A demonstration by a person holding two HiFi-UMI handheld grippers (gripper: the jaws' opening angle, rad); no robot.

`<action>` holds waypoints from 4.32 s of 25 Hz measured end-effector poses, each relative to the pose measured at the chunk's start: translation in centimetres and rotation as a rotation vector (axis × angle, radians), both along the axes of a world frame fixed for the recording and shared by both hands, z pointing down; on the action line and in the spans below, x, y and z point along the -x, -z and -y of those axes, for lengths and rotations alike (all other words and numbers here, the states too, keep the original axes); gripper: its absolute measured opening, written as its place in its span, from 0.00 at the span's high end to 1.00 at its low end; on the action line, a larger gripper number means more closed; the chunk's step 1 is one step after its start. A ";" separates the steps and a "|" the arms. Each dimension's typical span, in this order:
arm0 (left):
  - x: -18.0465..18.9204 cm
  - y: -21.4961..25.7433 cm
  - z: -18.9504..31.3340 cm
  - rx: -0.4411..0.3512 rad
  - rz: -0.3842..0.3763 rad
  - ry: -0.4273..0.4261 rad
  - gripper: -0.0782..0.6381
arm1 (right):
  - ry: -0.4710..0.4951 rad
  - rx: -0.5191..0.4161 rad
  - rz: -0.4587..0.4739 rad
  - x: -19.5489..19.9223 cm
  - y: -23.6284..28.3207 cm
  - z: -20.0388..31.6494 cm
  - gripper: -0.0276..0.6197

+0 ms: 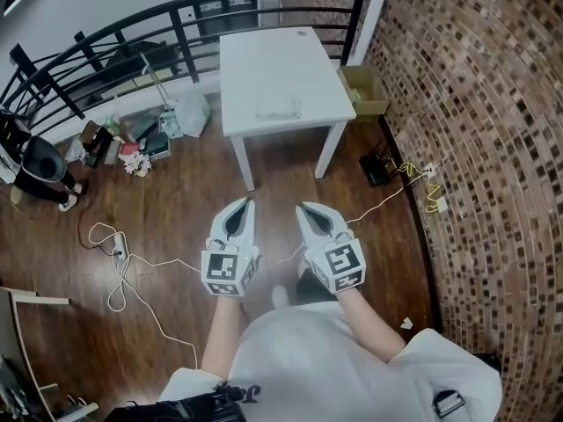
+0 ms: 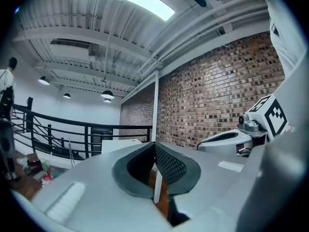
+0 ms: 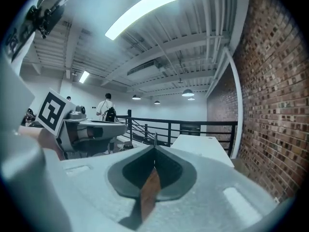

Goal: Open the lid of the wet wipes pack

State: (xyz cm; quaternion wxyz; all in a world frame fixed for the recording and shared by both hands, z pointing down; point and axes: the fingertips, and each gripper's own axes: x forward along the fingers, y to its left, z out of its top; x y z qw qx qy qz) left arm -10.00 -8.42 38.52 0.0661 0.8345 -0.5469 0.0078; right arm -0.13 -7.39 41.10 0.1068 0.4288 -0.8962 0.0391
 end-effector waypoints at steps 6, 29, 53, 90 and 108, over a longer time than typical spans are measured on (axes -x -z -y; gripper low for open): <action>1.6 -2.8 9.2 0.039 0.001 0.039 0.87 | 0.031 0.017 0.011 1.6 -2.3 10.4 0.97; -0.1 -12.4 45.2 0.269 0.091 -0.120 0.87 | -0.037 0.124 -0.147 2.7 -11.1 46.6 0.97; -0.3 -30.6 48.7 0.603 0.056 -0.212 0.87 | 0.229 0.100 -0.716 6.0 -26.7 47.9 0.81; -0.2 -30.6 49.1 0.600 -0.016 -0.193 0.87 | 0.290 -0.236 -1.124 6.5 -28.4 48.5 0.93; 0.3 -30.7 49.6 0.641 -0.062 -0.217 0.87 | 0.203 -0.174 -0.922 8.6 -23.3 59.5 0.97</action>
